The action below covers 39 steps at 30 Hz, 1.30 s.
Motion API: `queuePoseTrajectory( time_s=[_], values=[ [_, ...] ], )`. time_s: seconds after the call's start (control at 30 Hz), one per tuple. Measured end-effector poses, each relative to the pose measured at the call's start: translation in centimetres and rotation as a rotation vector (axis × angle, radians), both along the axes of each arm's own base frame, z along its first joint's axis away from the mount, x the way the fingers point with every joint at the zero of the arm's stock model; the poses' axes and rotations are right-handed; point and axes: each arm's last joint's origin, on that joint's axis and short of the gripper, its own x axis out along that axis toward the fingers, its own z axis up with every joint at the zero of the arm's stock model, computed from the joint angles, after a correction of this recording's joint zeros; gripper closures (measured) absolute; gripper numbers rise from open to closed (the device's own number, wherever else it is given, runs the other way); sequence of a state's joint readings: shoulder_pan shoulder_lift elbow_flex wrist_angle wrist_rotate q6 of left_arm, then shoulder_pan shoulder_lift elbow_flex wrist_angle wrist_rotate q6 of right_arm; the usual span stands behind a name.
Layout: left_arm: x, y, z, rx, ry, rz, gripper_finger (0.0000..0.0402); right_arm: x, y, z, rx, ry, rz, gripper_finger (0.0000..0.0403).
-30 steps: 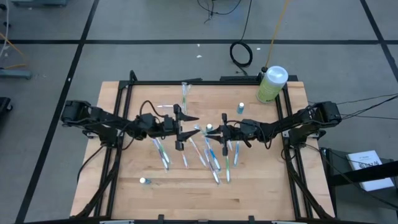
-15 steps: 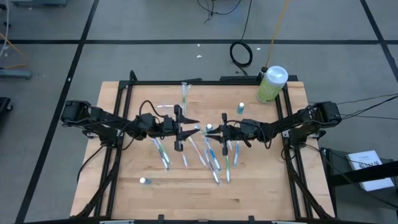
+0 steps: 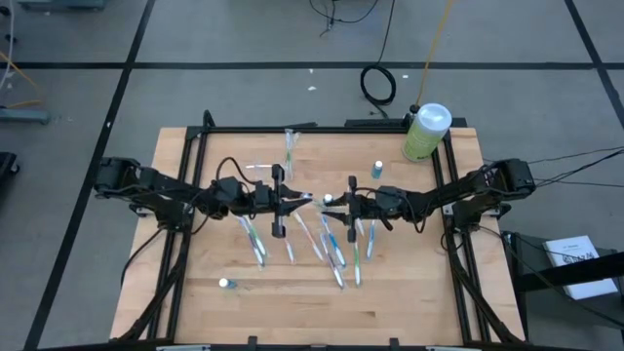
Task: Pick & Place toothbrushing station
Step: Put the green toothbrush into the transparent organizer
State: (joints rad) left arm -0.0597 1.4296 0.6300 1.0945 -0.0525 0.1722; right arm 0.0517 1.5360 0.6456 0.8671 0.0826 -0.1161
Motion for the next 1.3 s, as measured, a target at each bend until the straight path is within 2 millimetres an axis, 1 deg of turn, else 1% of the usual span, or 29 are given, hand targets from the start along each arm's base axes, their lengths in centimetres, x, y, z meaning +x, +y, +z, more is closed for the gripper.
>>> queuePoseTrajectory(
  time_s=[0.13,0.23,0.3,0.4,0.47,0.57,0.7,0.8,0.9,0.97,1.1,1.2,1.3],
  values=[
    [-0.9,0.3,1.2,-0.015,-0.004,0.078,0.0383,0.0,0.0,-0.1,0.046,0.009,-0.005,0.0252],
    [-2.0,0.7,2.2,-0.011,0.020,0.204,0.0393,-0.2,0.0,0.0,0.046,0.035,-0.007,0.0213],
    [-2.9,1.1,3.0,-0.040,0.030,0.309,0.0394,-0.5,0.0,0.0,0.021,0.070,0.002,0.0195],
    [-4.1,1.7,3.8,-0.080,0.049,0.456,0.0385,-1.3,-0.1,1.0,0.032,0.090,-0.017,0.0179],
    [-4.8,2.2,4.0,-0.098,0.072,0.503,0.0386,-2.0,-0.3,1.7,0.067,0.102,-0.040,0.0175],
    [-5.3,3.4,4.0,-0.157,0.093,0.541,0.0394,-3.1,-0.5,2.6,0.076,0.143,-0.049,0.0176],
    [-5.4,5.8,2.8,-0.245,0.172,0.625,0.0391,-4.5,-0.8,3.6,0.062,0.179,-0.060,0.0182],
    [-5.3,7.6,2.1,-0.306,0.192,0.677,0.0385,-5.3,-1.2,4.3,0.057,0.181,-0.098,0.0185],
    [-5.2,9.1,1.2,-0.328,0.230,0.689,0.0388,-6.0,-1.6,4.7,0.047,0.185,-0.138,0.0187],
    [-5.0,10.0,0.8,-0.333,0.243,0.679,0.0394,-6.2,-1.8,4.8,0.041,0.191,-0.162,0.0188],
    [-4.7,11.4,-0.5,-0.366,0.289,0.708,0.0393,-6.3,-1.8,5.0,0.038,0.186,-0.166,0.0187],
    [-4.7,12.0,-0.9,-0.370,0.300,0.730,0.0382,-6.4,-1.8,4.9,0.034,0.193,-0.165,0.0187],
    [-4.9,12.6,-0.9,-0.376,0.300,0.751,0.0385,-6.4,-1.9,4.8,0.038,0.198,-0.167,0.0189]
  ],
)
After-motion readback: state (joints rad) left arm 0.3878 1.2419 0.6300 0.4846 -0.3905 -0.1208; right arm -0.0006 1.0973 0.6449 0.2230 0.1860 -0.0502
